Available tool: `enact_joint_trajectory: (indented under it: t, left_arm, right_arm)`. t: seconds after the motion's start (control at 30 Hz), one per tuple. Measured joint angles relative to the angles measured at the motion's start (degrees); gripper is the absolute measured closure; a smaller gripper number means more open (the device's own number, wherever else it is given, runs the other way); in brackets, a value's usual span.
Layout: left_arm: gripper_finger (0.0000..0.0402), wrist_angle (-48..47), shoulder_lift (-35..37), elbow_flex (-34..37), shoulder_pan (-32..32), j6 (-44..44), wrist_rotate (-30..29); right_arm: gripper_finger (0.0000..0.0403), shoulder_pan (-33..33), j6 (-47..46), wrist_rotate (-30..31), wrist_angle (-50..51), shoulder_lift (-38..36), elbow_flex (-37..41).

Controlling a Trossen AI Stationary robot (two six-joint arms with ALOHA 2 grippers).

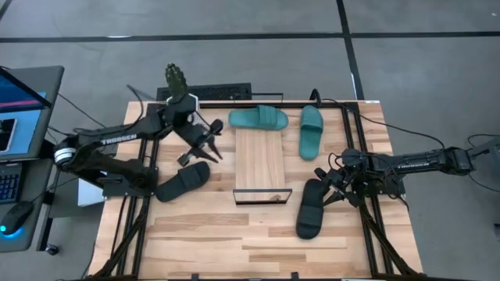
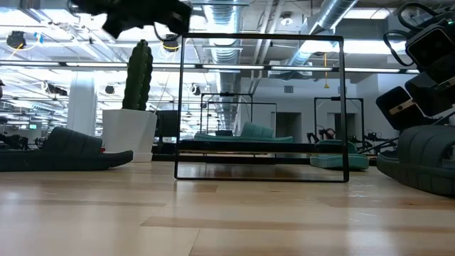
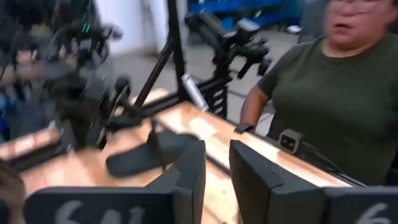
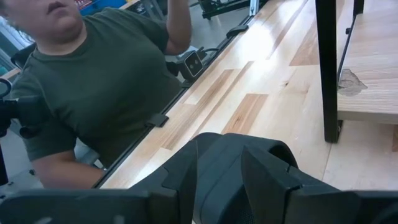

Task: Pick and place slides into the shelf
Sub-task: Put the green slide on the shelf

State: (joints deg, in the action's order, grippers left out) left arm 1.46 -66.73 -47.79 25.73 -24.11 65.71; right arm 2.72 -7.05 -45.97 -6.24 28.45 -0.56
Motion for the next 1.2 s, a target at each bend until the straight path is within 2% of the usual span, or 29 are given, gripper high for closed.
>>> enact_joint_trajectory:
  t: [0.1,0.2,0.37,0.57,0.67,0.83,1.03,1.1,1.2]
  left_arm:
    - [0.0349,8.51,4.52,6.14,-0.15,1.21,2.58]
    - [0.0349,12.83,8.09,11.34,-0.26,0.11,2.94]
    - [0.0347,13.09,12.83,15.86,-0.61,-5.25,2.98]
    - [0.0347,12.88,14.18,17.38,-2.93,-4.23,6.49]
    - [0.0347,12.15,14.18,17.49,-4.47,-3.45,6.16]
    - [0.0346,13.36,15.31,17.49,-5.44,-4.65,-3.02]
    - [0.0346,16.29,18.9,17.49,-5.54,11.17,-23.43]
    - [0.0346,15.04,19.62,17.49,-5.75,13.03,-26.2]
    - [0.0346,14.7,19.97,17.49,-6.16,13.02,-26.2]
  right_arm:
    - [0.0289,0.0,0.0,0.0,0.01,0.0,0.0]
    - [0.0289,0.0,0.0,0.0,0.0,-0.01,0.01]
    - [0.0289,0.02,0.0,0.01,0.01,0.0,0.0]
    - [0.0289,0.0,0.0,0.0,0.0,0.0,0.0]
    - [0.0289,0.02,0.0,0.0,0.0,-0.01,0.02]
    - [0.0289,0.01,0.0,0.01,0.0,-0.02,0.0]
    - [0.0289,0.0,0.0,0.01,0.0,0.0,0.0]
    - [0.0289,0.01,0.0,0.0,0.0,-0.01,0.01]
    - [0.0289,0.02,0.0,0.01,0.0,-0.02,0.0]
